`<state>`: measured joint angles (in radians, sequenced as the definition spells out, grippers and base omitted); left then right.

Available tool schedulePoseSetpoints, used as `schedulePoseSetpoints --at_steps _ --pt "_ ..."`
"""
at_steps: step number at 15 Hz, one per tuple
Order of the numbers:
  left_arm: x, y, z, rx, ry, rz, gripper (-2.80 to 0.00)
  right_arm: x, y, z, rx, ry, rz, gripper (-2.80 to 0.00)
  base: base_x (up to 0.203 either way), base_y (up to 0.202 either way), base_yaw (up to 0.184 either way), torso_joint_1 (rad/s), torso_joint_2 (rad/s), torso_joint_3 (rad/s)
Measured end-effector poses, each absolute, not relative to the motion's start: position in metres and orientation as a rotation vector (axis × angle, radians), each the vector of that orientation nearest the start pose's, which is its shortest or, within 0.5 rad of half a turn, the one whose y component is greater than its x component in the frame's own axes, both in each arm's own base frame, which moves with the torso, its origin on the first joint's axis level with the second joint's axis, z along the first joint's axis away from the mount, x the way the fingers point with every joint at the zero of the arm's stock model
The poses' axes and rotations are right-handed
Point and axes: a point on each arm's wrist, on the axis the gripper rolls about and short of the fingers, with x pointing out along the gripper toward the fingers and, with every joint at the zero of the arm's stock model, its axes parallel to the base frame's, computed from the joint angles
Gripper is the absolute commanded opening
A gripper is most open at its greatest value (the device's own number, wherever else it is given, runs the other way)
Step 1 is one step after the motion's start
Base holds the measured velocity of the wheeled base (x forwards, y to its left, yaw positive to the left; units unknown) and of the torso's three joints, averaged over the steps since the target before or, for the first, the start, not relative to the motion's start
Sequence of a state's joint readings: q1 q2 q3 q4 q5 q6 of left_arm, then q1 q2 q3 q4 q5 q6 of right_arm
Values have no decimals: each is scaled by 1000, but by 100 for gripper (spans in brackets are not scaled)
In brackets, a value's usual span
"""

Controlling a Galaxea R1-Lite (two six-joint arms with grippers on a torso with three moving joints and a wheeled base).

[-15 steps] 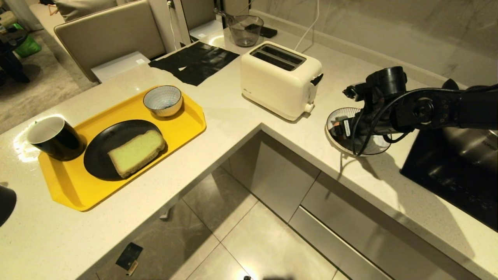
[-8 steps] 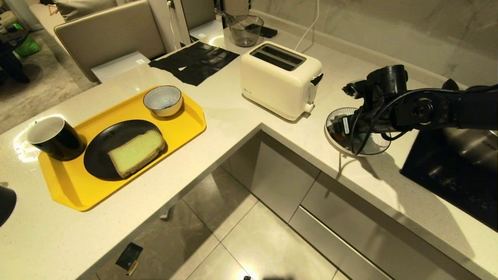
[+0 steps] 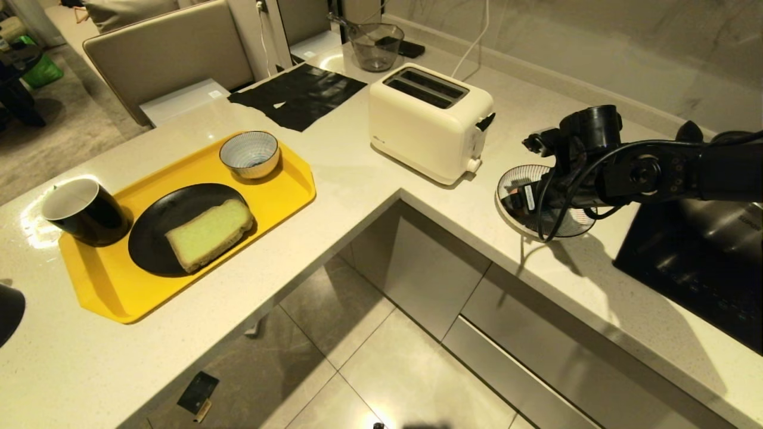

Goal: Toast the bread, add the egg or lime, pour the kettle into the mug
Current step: Pick up the egg

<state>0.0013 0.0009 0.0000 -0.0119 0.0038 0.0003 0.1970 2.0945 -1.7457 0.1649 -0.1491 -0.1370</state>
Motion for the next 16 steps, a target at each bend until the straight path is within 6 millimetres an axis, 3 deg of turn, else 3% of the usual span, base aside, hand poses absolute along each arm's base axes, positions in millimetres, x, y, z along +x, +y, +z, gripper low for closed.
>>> schedulePoseSetpoints --at_steps 4,5,16 --pt "-23 0 77 0 -11 6 -280 421 81 220 -224 503 82 0 0 0 0 0 0 0" --pt "-23 0 77 0 -11 6 -280 421 81 220 -224 503 82 -280 0 0 0 0 0 0" --pt "-23 0 77 0 -11 6 -280 422 81 221 -223 499 82 -280 0 0 0 0 0 0"
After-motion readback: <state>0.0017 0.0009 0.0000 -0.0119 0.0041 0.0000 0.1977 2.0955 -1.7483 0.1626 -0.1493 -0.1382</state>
